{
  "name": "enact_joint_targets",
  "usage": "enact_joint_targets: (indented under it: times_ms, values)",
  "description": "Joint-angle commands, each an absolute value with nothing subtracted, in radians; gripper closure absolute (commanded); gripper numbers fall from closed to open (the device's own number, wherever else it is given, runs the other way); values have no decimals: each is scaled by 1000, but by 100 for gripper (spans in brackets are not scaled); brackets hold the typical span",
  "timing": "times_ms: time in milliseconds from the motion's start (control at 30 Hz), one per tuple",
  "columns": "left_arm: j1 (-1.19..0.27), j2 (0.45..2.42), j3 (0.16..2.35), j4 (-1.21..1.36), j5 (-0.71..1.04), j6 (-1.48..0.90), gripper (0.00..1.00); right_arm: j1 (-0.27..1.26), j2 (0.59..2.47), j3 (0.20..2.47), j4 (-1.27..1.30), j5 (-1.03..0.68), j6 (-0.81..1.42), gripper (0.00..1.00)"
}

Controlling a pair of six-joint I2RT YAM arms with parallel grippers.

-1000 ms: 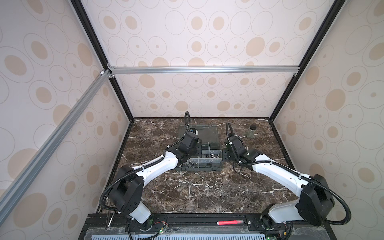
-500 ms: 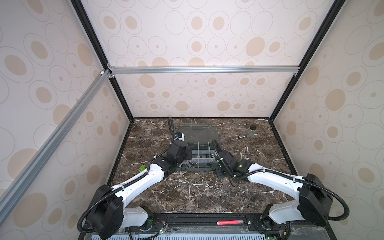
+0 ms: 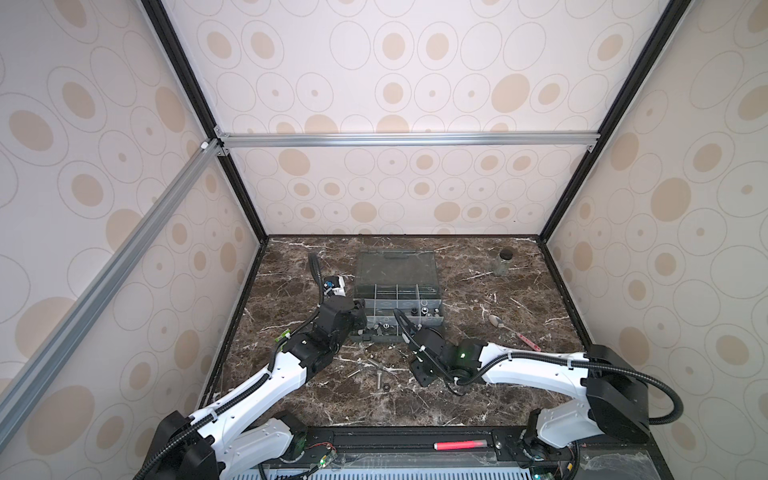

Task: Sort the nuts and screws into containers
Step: 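Move the right gripper to the loose nuts while the left gripper draws back, then lower the right gripper onto a black hex nut and close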

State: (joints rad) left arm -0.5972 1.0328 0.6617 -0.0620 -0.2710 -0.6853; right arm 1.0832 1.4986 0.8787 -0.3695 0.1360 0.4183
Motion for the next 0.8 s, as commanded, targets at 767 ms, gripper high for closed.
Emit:
enact_joint_targets:
  times_ms: [767]
  values:
    - [-542,937,602,-38,-285,-709,52,1211,1747,1080,-374,31,351,56]
